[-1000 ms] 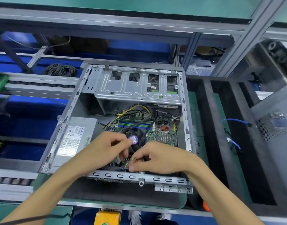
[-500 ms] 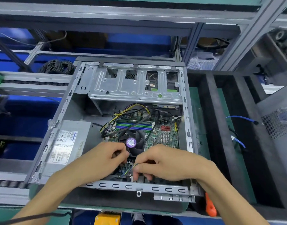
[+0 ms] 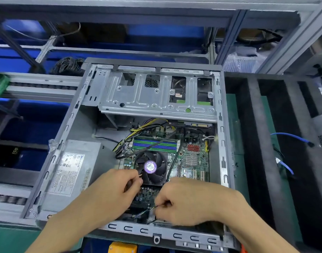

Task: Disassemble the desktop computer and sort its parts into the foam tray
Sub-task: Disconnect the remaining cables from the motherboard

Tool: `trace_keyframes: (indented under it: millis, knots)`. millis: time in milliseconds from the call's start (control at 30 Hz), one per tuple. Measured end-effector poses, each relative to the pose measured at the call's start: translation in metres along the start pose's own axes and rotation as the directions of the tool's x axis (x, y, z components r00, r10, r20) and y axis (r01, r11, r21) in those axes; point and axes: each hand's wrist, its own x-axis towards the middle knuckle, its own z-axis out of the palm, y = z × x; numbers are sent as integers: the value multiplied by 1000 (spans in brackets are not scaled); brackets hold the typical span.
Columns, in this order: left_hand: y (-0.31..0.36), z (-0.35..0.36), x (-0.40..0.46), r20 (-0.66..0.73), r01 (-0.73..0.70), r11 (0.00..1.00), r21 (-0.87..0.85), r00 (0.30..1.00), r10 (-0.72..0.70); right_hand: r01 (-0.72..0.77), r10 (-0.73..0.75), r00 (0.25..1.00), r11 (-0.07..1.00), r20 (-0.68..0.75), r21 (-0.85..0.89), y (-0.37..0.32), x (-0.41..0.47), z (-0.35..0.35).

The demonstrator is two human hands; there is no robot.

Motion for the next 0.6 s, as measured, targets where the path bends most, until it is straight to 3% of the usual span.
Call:
trace_keyframes:
  millis: [600]
  knots:
    - [5, 3, 0, -164, 30, 999, 27, 986, -25, 172, -188, 977, 975, -103, -140, 3, 12, -9]
